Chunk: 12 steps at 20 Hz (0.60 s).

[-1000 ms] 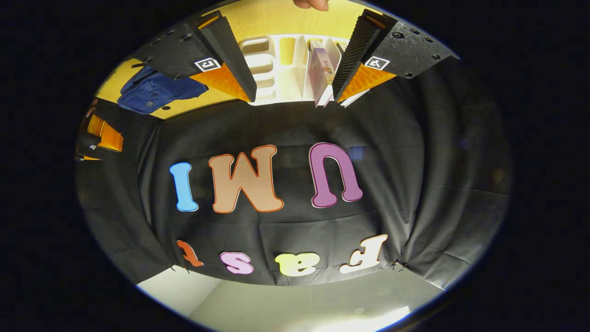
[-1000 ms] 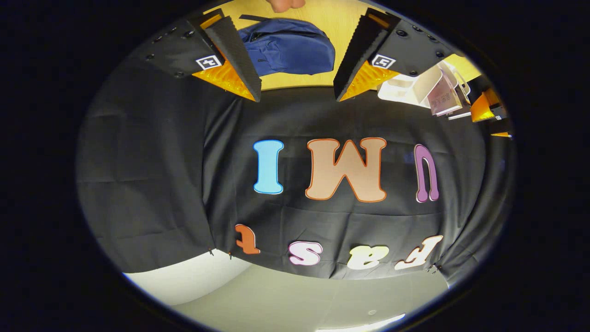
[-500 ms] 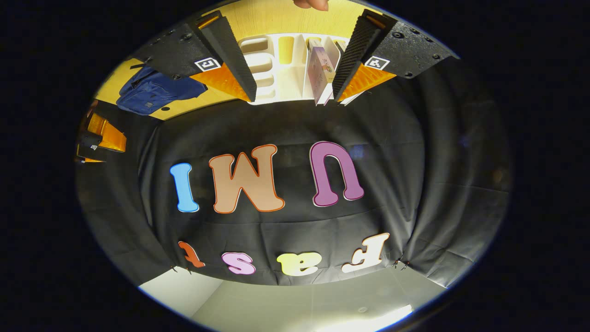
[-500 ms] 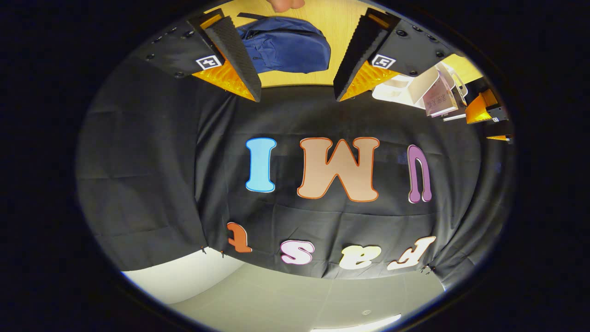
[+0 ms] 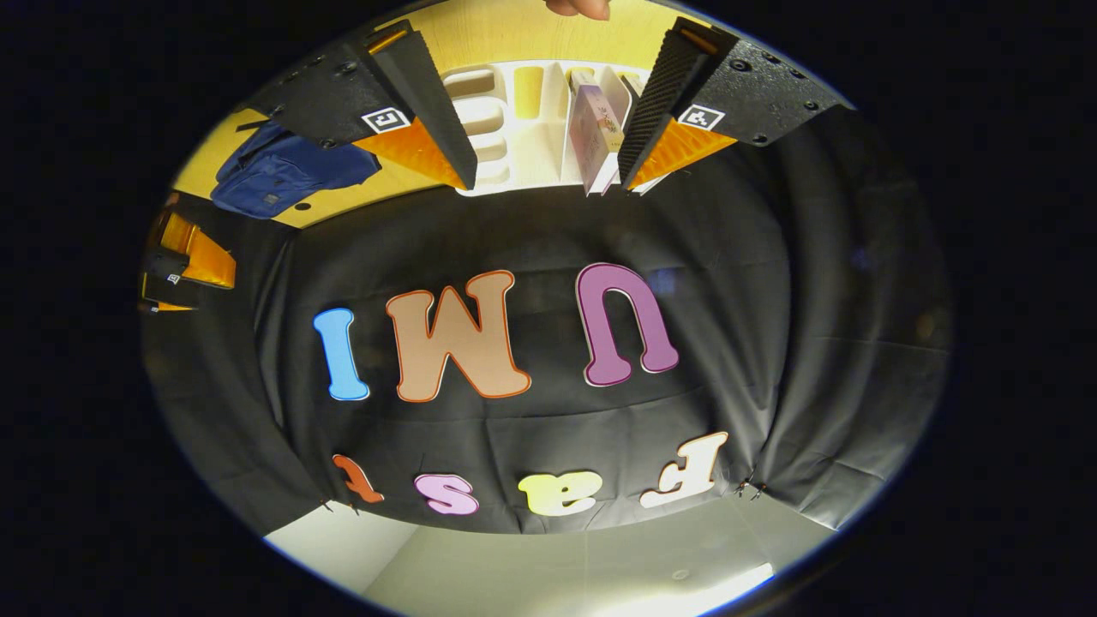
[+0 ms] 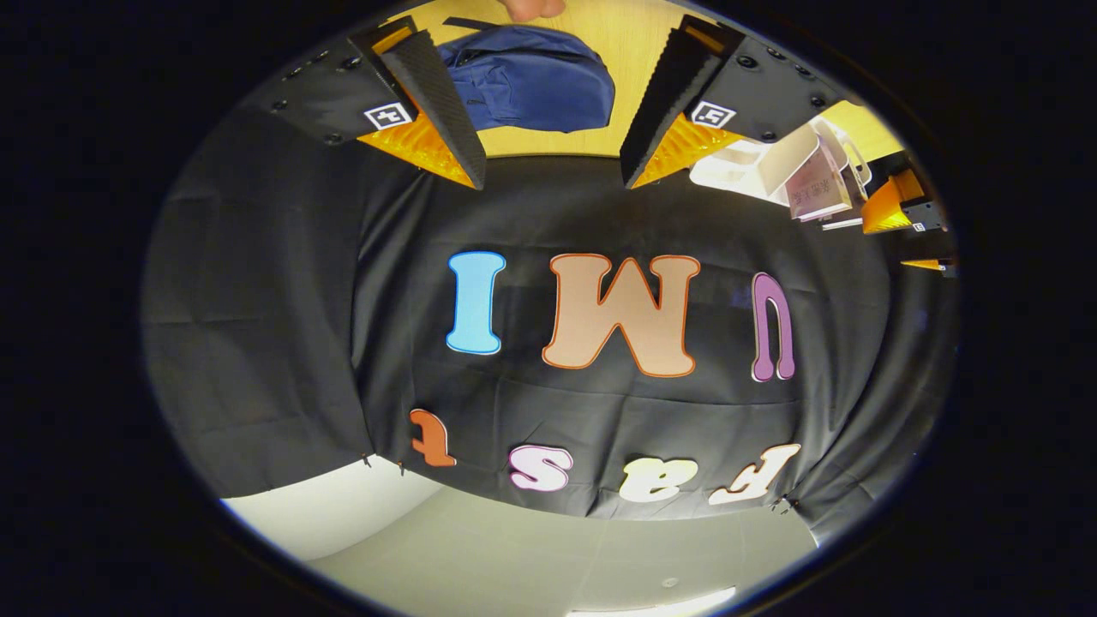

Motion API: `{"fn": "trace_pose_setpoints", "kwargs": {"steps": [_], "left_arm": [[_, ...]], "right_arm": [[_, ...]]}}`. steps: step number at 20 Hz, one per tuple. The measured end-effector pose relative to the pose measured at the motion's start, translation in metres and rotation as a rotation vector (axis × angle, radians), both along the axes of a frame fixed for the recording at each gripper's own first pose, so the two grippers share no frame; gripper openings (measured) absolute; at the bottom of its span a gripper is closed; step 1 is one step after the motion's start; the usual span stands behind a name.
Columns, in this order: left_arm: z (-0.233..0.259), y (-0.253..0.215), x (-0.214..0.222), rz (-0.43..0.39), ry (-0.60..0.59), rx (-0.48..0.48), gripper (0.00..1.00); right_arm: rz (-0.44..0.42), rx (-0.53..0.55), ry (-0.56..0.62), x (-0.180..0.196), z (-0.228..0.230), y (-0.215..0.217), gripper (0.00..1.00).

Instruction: Open the schoolbag, grab two books from the bookshelf and put them into the schoolbag.

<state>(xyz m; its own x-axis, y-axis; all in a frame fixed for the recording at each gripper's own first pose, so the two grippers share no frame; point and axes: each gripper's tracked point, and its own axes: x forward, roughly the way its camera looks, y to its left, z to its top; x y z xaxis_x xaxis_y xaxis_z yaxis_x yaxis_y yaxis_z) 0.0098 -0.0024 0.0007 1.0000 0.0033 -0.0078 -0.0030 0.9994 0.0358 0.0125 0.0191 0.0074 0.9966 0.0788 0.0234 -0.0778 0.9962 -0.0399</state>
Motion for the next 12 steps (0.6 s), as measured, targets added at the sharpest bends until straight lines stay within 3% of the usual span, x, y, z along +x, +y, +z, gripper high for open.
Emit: {"fn": "trace_pose_setpoints", "kwargs": {"steps": [2, 6, 7, 8, 9, 12], "left_arm": [[0.000, 0.001, 0.001, 0.002, 0.004, 0.007, 0.93], [0.004, 0.005, 0.004, 0.017, -0.002, 0.000, 1.00], [0.004, 0.007, 0.004, 0.023, -0.002, -0.001, 0.93], [0.003, 0.009, 0.005, 0.029, -0.001, -0.002, 0.96], [0.003, 0.011, 0.006, 0.034, 0.001, -0.005, 0.93], [-0.001, 0.018, 0.005, 0.058, 0.013, -0.022, 0.96]], "right_arm": [[0.014, -0.023, -0.004, 0.005, -0.002, -0.001, 1.00], [0.060, -0.196, -0.007, 0.017, -0.012, -0.012, 1.00], [0.073, -0.260, -0.012, 0.022, -0.017, -0.014, 1.00], [0.068, -0.343, -0.022, 0.027, -0.018, -0.019, 1.00], [0.080, -0.423, -0.036, 0.029, -0.022, -0.022, 1.00], [0.197, -0.680, -0.029, 0.034, -0.058, -0.006, 0.92]]}}
